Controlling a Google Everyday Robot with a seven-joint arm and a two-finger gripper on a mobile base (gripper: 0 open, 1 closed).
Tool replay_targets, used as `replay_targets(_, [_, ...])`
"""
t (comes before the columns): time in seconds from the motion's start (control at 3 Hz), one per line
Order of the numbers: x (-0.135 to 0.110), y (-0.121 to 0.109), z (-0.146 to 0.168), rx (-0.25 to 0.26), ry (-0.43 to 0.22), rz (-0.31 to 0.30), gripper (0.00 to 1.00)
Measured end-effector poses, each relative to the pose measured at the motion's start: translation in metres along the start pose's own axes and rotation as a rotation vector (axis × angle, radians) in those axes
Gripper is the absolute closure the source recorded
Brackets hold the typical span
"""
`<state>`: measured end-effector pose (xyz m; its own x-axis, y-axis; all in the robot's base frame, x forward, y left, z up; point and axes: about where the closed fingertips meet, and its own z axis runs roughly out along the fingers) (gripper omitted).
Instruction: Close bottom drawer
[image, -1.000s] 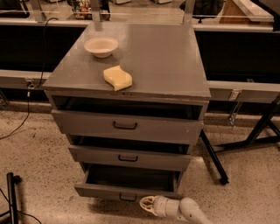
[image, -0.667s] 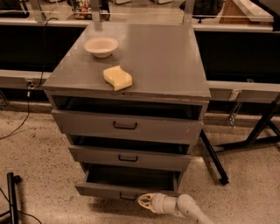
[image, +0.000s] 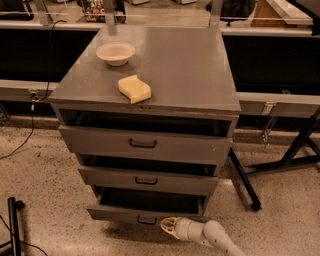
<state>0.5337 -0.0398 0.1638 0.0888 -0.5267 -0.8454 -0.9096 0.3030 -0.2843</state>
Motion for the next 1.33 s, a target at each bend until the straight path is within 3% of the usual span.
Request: replay_targets(1.33, [0.02, -0.062, 0.007, 0.113, 0.03, 0.03, 1.0])
